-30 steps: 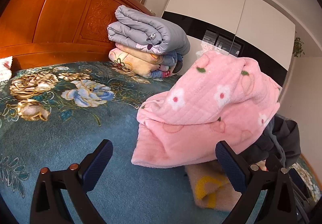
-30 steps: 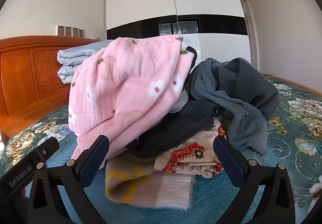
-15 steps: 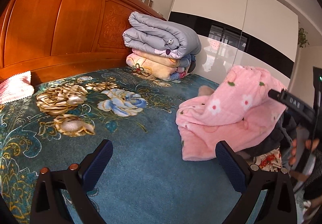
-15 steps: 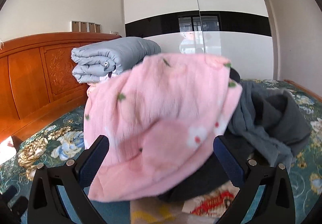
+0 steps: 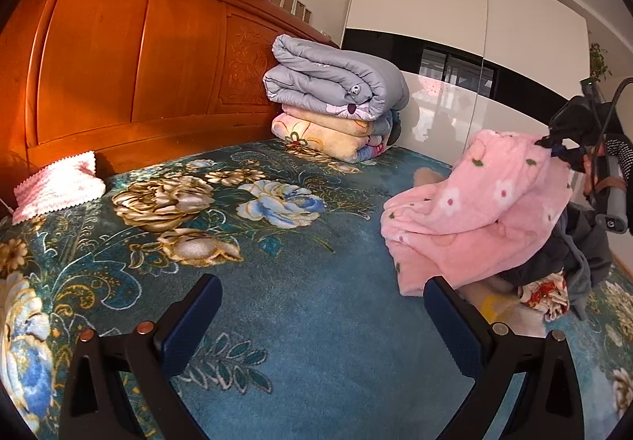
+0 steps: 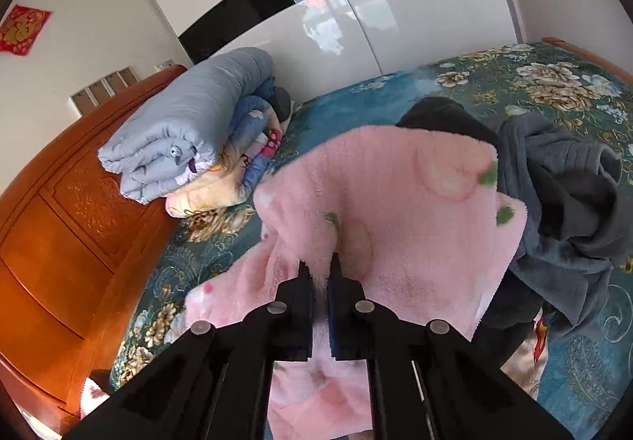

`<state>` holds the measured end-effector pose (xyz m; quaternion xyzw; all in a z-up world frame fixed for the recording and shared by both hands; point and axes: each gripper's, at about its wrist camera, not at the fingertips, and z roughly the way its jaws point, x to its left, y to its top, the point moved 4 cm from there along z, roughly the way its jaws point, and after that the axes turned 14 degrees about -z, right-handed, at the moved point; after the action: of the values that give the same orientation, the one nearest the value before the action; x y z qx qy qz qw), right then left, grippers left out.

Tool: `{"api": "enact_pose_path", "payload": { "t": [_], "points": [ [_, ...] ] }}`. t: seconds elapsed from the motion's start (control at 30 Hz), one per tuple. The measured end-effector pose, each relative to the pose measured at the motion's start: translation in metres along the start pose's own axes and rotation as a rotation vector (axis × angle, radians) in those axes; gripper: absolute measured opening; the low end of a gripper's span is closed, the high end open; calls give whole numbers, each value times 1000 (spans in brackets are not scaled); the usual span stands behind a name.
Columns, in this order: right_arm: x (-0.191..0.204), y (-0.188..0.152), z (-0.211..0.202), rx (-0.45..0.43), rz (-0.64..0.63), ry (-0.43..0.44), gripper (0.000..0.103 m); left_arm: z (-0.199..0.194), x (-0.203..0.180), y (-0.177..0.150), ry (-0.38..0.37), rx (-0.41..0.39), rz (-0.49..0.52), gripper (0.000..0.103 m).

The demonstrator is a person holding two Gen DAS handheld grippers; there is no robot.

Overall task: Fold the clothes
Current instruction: 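Pull the pink garment off the pile and spread it on the bedspread with the right gripper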

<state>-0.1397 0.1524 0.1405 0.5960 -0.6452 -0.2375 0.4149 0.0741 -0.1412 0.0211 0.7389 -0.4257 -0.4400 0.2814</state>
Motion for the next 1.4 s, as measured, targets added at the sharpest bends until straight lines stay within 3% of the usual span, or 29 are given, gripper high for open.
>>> {"api": "enact_pose_path", "payload": {
  "t": [0.17, 0.37, 0.43, 0.53, 0.63, 0.83, 0.93, 1.03, 1.1, 1.17, 1.23, 1.3, 1.4],
  "points": [
    [2, 12, -89, -110, -54, 112, 5, -22, 6, -6, -10, 36, -21, 103],
    [-29, -19, -227, -247, -128, 215, 5, -52, -19, -7, -81, 82, -10, 103],
    [-50, -40, -269, -282, -158, 195, 5, -59, -27, -8, -126, 117, -27, 103],
    [-91, -84, -304, -248, -194, 98, 5, -60, -39, -19, -155, 192, -45, 103],
    [-145, -137, -308, -130, -163, -40, 5, -60, -52, -33, -180, 263, -50, 103],
    [-256, -243, -303, 106, -13, -221, 5, -60, -84, -68, -204, 338, 53, 103],
    [-265, -270, -312, 147, -22, -213, 9, -60, -100, -84, -211, 370, 111, 103],
    [-256, -269, -332, 127, -120, -316, 38, -59, -108, -97, -205, 390, 137, 103],
    [-236, -259, -338, 81, -233, -370, 43, -56, -112, -104, -205, 403, 125, 103],
    [-211, -248, -318, 71, -319, -299, 52, -56, -114, -109, -207, 415, 125, 103],
    [-178, -241, -286, 91, -379, -172, 58, -60, -116, -113, -206, 414, 144, 103],
    [-146, -240, -248, 129, -433, -78, 58, -65, -112, -110, -189, 397, 161, 103],
    [-103, -252, -193, 220, -513, -15, 58, -70, -96, -102, -161, 381, 154, 103]
  ]
}}
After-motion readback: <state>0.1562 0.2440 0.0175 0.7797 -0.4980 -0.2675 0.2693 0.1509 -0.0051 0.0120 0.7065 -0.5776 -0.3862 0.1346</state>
